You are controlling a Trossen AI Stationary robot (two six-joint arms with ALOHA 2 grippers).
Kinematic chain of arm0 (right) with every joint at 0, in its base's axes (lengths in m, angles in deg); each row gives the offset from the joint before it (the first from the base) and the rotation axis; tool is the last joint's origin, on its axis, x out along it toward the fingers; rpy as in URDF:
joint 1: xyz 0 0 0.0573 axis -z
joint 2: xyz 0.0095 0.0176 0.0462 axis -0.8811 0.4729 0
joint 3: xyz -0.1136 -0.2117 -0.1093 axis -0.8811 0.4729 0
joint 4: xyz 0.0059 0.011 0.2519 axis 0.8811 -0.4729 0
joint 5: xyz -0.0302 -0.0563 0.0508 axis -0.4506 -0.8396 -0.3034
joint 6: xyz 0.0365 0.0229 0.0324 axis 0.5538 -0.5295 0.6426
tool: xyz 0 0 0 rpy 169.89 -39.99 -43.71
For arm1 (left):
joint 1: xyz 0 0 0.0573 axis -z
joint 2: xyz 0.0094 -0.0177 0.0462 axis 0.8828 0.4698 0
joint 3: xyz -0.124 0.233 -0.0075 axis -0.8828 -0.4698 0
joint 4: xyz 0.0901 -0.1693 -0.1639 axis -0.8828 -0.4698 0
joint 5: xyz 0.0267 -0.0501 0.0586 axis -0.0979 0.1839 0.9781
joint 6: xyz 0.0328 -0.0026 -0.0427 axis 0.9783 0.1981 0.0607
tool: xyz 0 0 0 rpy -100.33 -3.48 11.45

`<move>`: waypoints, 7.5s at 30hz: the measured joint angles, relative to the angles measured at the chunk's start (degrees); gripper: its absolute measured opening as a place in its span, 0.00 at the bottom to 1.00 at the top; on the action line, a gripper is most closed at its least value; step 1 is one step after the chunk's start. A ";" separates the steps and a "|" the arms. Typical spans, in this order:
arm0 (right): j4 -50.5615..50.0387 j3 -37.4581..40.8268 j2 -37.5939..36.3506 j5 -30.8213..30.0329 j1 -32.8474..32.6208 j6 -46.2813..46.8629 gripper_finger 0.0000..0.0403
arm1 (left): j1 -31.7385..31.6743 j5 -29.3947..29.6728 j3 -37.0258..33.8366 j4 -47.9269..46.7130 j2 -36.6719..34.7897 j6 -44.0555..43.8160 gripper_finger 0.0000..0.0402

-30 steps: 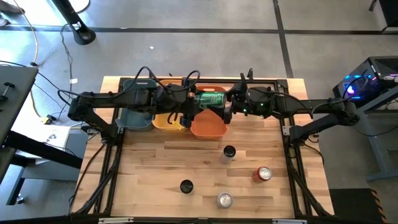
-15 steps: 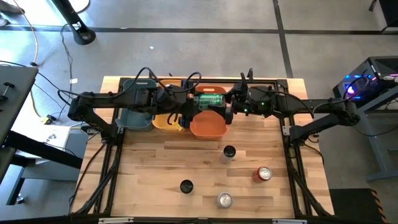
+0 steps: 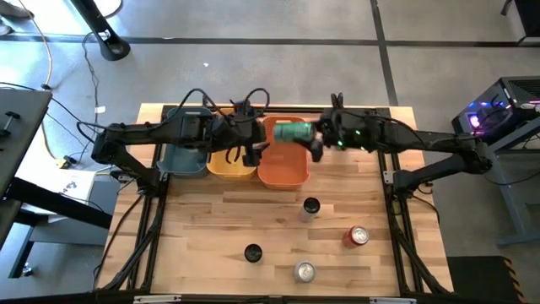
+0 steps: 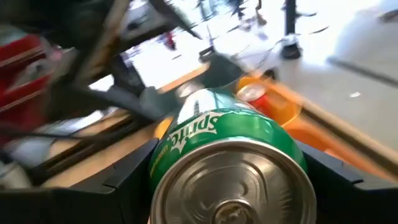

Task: Sort soda cans
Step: Put the bottom green soda can into the orange bin, then put the green soda can into the orange bin, then put the orange soda can into the yellow bin

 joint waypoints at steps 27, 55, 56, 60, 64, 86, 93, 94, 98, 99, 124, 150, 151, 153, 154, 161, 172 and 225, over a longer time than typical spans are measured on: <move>-21.29 -8.44 28.24 -1.03 9.38 -5.68 0.70 | 1.44 -11.50 -32.23 17.26 -13.22 -38.17 0.86; -38.79 -30.23 47.38 2.13 14.26 -10.85 0.70 | 3.72 -8.13 -32.25 17.44 -13.27 -39.29 0.86; -38.77 -30.23 47.38 2.26 14.26 -10.84 0.70 | 3.72 -8.13 -32.25 17.44 -13.27 -39.29 0.86; -38.47 -30.15 47.49 2.56 14.19 -10.84 0.89 | 3.72 -8.13 -32.25 17.44 -13.27 -39.28 0.86; -39.03 -30.79 47.57 3.00 14.19 -9.78 0.92 | 3.72 -8.13 -32.25 17.44 -13.25 -39.27 0.86; -63.66 -49.41 44.56 -5.65 15.55 -15.71 0.85 | 3.58 -8.49 -32.25 14.47 -13.25 -33.56 0.86; -59.55 -28.80 29.60 -6.23 20.40 -11.99 0.86 | 3.58 -8.80 -32.27 13.00 -13.22 -31.58 0.86; -58.47 -25.58 26.87 -6.18 21.49 -10.31 0.86 | 3.58 -8.80 -32.27 13.36 -13.22 -31.24 0.86; -53.76 -14.15 18.34 -6.19 25.31 -4.11 0.86 | 3.12 -8.87 -32.27 14.34 -13.22 -31.19 0.86; -52.59 -11.84 16.98 -6.13 26.32 -2.64 0.86 | 2.98 -8.88 -32.27 14.57 -13.22 -31.30 0.86; -43.92 0.63 16.12 -2.99 33.12 0.89 0.86 | 2.69 -11.82 -32.27 14.86 -13.22 -34.89 0.86; -47.08 -0.86 18.07 1.88 32.99 -1.84 0.74 | 2.08 -11.94 -32.27 14.46 -13.22 -35.97 0.86; -46.94 -1.91 16.87 2.37 32.28 -1.66 0.74 | 1.93 -11.89 -32.27 14.46 -13.22 -35.73 0.86; -45.50 -4.11 14.64 5.21 30.11 -0.12 0.74 | 1.49 -11.88 -32.27 14.41 -13.22 -34.65 0.86; -44.52 -5.20 13.84 6.60 28.54 0.89 0.74 | 1.20 -11.88 -32.27 14.43 -13.22 -34.19 0.86; -35.79 -13.41 13.54 8.22 13.11 7.02 0.74 | -0.91 -11.90 -32.27 14.43 -13.22 -33.68 0.86; -35.70 -15.98 26.84 1.39 5.39 8.18 0.74 | -1.75 -14.57 -32.27 15.78 -13.22 -33.76 0.86; -46.24 -16.03 22.96 1.42 9.32 -0.63 0.96 | -1.68 -19.81 -32.26 15.87 -15.37 -32.22 0.86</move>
